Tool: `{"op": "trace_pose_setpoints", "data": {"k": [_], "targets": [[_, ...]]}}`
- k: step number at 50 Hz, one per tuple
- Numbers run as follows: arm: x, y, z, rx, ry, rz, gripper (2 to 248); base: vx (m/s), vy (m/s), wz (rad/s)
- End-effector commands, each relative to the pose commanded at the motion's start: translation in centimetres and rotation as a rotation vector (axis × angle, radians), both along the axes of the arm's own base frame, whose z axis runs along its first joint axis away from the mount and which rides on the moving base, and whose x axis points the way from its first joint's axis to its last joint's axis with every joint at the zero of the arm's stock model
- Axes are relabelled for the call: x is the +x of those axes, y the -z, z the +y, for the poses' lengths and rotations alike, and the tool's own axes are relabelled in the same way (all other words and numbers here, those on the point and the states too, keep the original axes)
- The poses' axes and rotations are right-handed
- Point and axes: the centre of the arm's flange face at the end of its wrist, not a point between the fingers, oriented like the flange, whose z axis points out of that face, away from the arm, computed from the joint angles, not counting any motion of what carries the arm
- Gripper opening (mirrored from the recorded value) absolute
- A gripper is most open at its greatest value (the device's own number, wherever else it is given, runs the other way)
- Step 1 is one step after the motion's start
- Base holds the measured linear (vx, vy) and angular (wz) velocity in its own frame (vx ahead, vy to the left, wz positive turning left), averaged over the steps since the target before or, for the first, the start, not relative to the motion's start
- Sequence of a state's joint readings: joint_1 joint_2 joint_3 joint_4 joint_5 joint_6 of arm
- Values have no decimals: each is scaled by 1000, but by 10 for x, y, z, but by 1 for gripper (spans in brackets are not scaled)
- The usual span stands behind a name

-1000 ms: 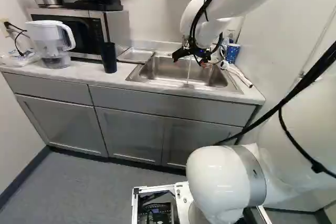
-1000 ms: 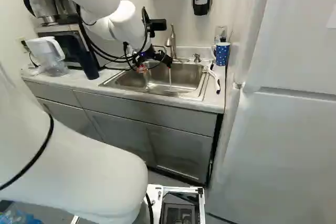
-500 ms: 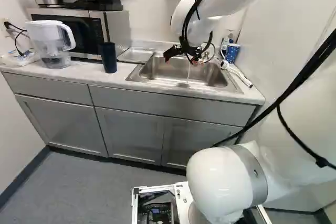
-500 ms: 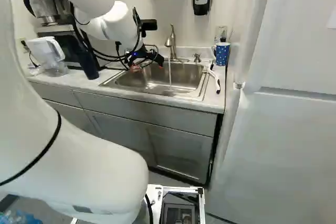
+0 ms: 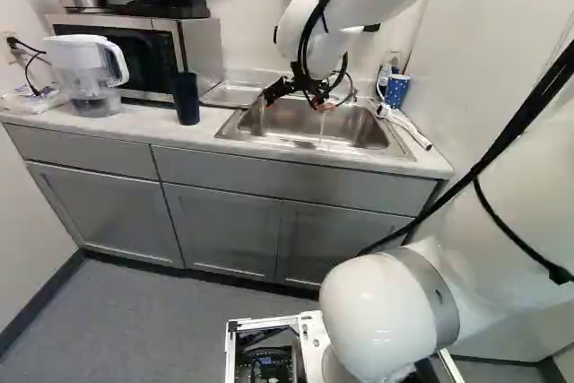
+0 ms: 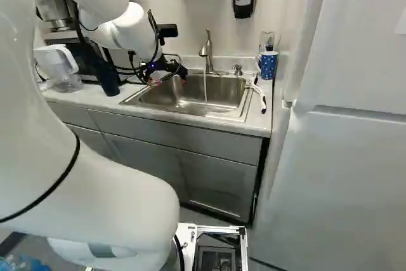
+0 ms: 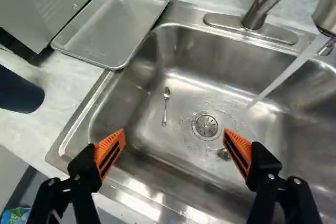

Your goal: Rinse the cup and place it in the tray

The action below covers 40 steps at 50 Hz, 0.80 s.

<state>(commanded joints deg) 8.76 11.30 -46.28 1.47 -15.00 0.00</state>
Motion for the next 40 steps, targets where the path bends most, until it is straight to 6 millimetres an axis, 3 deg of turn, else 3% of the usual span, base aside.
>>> {"op": "trace_pose_setpoints", "data": {"k": [40], "targets": [[5,-1,65,-1,-143,4,247,0,0,0]]}}
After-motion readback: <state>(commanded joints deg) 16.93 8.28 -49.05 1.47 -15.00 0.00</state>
